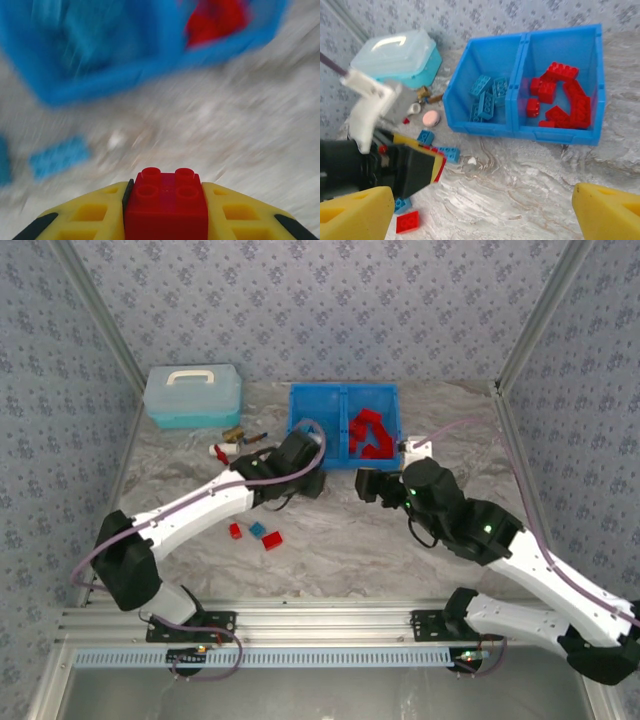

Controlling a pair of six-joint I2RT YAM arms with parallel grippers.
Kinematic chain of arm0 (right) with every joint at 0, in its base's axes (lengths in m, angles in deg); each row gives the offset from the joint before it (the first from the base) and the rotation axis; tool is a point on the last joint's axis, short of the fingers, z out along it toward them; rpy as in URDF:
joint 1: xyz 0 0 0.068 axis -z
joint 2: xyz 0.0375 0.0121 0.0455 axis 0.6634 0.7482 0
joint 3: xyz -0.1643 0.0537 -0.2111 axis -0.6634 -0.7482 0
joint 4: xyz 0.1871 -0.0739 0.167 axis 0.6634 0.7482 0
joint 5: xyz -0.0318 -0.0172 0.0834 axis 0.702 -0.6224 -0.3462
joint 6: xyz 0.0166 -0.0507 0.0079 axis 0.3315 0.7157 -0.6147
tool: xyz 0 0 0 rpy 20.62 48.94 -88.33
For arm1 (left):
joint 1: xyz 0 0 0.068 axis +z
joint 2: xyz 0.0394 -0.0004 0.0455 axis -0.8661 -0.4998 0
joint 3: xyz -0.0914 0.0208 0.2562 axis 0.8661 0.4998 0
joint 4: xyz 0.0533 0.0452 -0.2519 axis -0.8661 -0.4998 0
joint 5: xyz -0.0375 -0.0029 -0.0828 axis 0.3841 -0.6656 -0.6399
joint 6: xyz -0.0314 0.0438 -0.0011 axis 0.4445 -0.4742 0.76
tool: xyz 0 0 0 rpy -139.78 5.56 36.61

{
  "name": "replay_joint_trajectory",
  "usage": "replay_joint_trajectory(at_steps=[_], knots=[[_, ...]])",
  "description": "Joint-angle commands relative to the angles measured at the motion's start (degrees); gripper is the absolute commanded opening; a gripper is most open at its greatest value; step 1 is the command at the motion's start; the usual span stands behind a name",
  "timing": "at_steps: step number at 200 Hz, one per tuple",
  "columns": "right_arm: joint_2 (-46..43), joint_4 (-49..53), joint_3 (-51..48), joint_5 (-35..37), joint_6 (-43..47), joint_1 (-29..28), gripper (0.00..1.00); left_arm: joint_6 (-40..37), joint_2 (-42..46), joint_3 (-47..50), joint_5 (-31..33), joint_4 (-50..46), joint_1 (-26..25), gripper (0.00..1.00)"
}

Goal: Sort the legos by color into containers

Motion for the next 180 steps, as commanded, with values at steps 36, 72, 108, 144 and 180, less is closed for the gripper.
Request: replay_joint_trajectory(at_steps=[36, 72, 108, 144, 180], knots=[[-8.01, 7.92, -1.64, 7.06, -4.84, -1.01, 0.95, -5.47, -27.15, -30.21, 7.88, 6.31, -0.16, 0.18], [-11.63, 10.99, -2.05, 8.03, -6.68, -1.67, 0.97, -6.92, -46.31, -54.64, 11.76, -1.45, 0.45, 0.18], [-12.46, 11.85, -1.7, 8.0, -6.79, -1.99, 0.99, -8.25, -55.46, -66.99, 12.14, -5.7, 0.39, 0.35], [-12.09, 10.77, -1.14, 8.14, -5.54, -2.1, 1.0, -8.81, -50.28, -66.88, 9.32, -6.35, -0.42, 0.57], [-10.89, 9.78, -1.74, 7.35, -4.65, -2.07, 1.0, -9.85, -39.8, -61.48, 4.94, -6.36, -1.55, 0.7]])
